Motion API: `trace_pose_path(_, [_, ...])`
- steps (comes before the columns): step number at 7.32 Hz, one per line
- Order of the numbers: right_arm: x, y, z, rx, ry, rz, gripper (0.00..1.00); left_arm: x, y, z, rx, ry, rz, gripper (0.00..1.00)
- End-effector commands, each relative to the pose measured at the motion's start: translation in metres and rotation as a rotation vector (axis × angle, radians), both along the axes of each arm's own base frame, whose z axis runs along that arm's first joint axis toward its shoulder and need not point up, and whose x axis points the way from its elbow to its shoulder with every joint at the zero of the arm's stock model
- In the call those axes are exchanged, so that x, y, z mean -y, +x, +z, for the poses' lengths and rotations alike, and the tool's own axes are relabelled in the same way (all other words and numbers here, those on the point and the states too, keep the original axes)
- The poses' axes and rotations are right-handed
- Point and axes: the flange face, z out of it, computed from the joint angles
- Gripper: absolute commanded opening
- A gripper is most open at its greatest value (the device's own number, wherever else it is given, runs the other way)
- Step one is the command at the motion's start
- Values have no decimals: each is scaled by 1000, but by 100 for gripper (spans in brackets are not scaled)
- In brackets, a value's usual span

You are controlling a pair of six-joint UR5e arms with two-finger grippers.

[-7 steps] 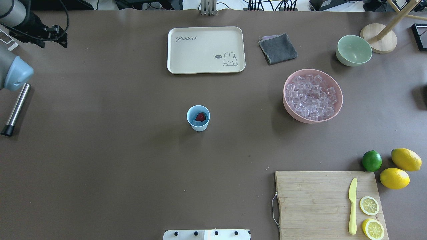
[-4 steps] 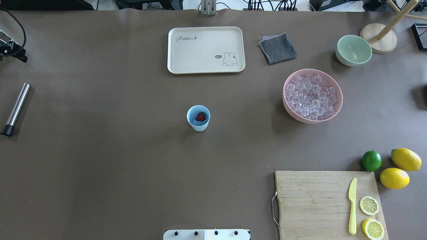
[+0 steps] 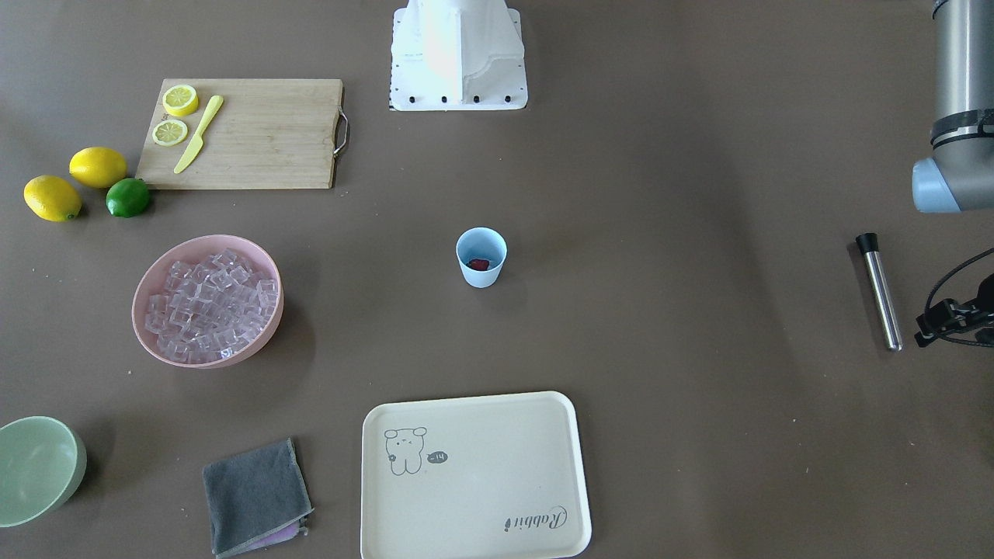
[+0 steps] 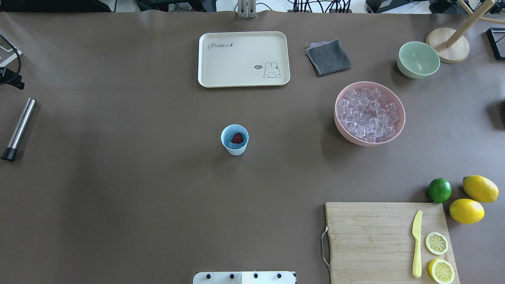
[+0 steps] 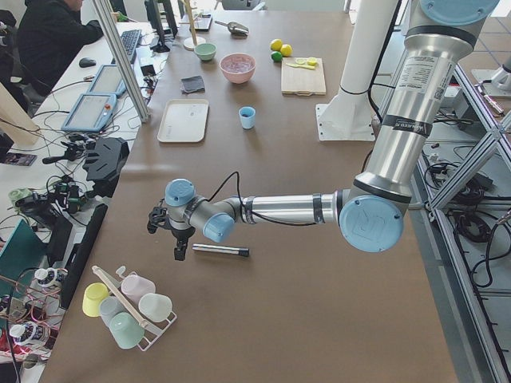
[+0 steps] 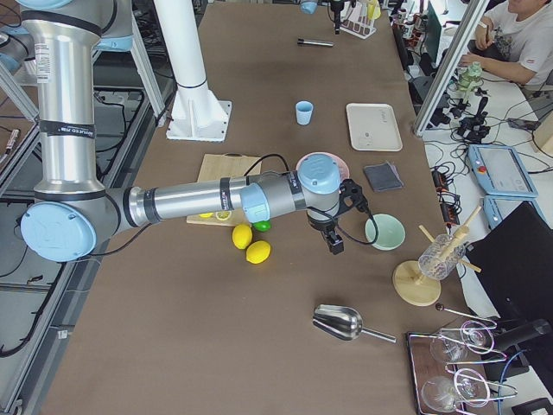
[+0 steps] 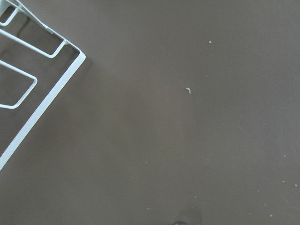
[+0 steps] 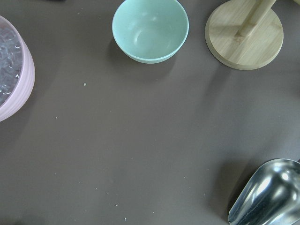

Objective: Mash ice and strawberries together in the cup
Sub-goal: 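Move the left gripper back toward the metal muddler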

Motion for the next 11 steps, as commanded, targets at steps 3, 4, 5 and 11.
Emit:
trace_pose_path(3, [-4,7,-2,-14,31,21,99,-29,50,17,-42,43,61,96])
trace_pose_path(4, [-2,8,-1,-27,32,28,99,-31,51,19,-41,34,57,96])
trace_pose_path(5, [-2,9,0,-38,30,34,99,-35,51,24,-39,29,60,96])
trace_pose_path(11, [-9,13,8,-63,20,43,99,-45,72,21,-44,22,89,38])
